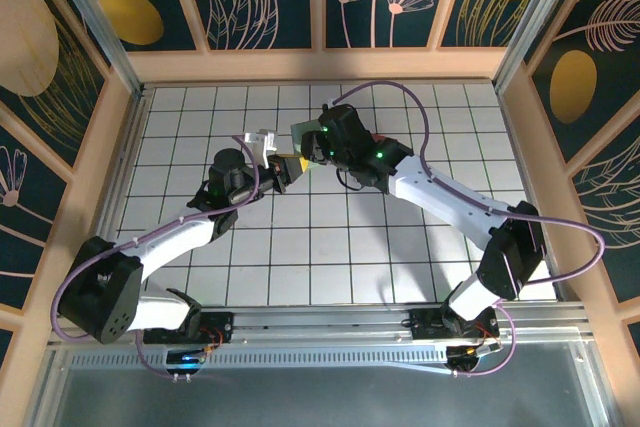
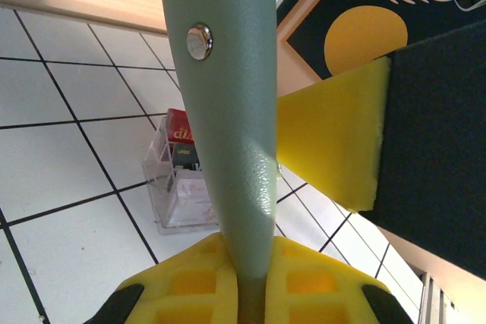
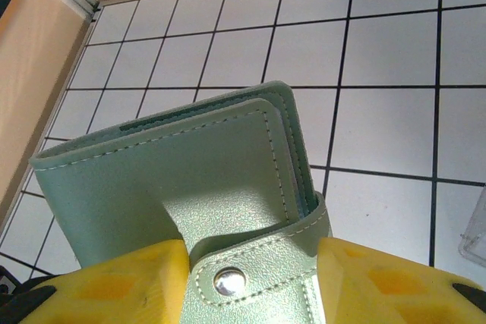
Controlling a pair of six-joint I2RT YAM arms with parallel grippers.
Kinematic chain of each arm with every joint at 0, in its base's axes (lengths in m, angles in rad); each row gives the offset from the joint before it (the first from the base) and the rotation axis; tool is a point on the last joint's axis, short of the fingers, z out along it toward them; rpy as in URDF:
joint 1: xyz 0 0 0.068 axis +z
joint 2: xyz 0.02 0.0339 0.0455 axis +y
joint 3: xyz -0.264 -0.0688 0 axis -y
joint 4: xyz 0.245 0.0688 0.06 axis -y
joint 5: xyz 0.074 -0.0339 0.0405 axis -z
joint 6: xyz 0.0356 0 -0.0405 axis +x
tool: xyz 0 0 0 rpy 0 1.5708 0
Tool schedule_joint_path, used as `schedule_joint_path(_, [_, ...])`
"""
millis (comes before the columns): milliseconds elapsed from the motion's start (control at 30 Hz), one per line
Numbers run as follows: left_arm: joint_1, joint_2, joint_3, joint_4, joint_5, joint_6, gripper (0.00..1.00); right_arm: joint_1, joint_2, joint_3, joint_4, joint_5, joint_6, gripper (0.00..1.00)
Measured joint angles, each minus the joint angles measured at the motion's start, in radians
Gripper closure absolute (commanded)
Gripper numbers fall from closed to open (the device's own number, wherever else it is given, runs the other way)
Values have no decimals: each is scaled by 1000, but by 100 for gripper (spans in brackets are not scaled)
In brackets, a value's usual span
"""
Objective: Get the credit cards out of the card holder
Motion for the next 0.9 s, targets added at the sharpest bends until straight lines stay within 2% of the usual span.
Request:
schedule_joint_path(100, [0, 5, 0, 0, 7, 0, 100, 0, 0, -2, -2, 4, 0, 56])
schedule_joint_path(267, [0, 6, 0, -1, 17, 0, 100, 5, 0, -2, -4, 10, 7, 75])
schedule_joint_path(333, [0, 6, 0, -1, 17, 0, 100, 5, 0, -2, -3, 8, 10, 79])
schedule_joint_path(700, [-1, 6, 0, -2, 14, 0, 100, 1, -13, -15, -2, 6, 12, 89])
schedule_joint_path(900, [-2, 6, 0, 1, -4, 0, 100, -8, -24, -27, -8, 6, 12, 90])
